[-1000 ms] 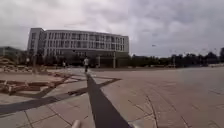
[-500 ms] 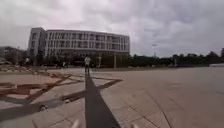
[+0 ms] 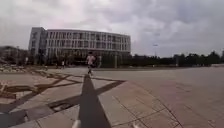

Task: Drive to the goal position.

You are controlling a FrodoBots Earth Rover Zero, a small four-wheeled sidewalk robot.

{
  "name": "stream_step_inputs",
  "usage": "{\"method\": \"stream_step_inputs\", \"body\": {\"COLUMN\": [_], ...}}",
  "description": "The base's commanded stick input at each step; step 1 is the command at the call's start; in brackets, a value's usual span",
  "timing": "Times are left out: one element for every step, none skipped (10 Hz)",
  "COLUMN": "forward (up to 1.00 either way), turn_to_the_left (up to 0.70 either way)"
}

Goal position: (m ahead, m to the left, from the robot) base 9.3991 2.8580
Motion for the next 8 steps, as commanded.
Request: {"method": "stream_step_inputs", "body": {"forward": [0.85,0.85,0.85,0.85,0.85,0.85,0.85,0.85], "turn_to_the_left": [0.06,0.06,0.05,0.01,0.00,0.00,0.09,0.24]}}
